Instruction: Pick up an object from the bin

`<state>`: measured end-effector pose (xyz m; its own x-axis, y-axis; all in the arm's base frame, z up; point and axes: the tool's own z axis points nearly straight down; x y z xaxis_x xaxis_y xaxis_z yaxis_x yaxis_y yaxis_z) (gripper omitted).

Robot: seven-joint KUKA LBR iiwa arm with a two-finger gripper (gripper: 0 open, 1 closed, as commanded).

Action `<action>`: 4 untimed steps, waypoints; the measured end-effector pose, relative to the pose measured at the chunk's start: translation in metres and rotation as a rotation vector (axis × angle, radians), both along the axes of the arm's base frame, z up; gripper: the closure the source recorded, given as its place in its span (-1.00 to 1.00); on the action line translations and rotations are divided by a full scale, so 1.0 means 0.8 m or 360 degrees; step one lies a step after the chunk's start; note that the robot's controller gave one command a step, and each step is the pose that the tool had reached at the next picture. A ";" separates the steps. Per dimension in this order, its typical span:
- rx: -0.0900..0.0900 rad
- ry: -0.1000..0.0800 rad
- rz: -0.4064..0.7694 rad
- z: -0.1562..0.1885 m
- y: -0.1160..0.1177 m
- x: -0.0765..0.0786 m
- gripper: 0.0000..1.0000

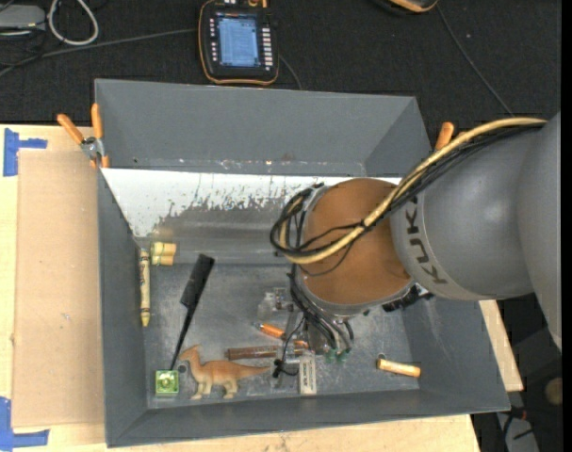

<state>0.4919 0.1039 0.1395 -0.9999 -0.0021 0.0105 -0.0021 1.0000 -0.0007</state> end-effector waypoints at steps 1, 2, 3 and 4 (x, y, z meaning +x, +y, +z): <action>0.0001 -0.0012 -0.0008 0.004 -0.001 0.003 -1.00; 0.0004 -0.0025 -0.0073 -0.086 0.048 -0.016 -1.00; 0.0003 -0.0027 0.0156 -0.014 0.049 -0.011 -1.00; 0.0002 -0.0019 -0.0042 -0.080 0.047 -0.016 -1.00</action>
Offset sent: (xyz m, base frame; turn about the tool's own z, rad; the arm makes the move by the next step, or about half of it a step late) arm -0.0154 0.0379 -0.0695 0.0444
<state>0.4791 0.1415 0.0757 -0.9997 0.0245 -0.0015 0.0245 0.9997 0.0009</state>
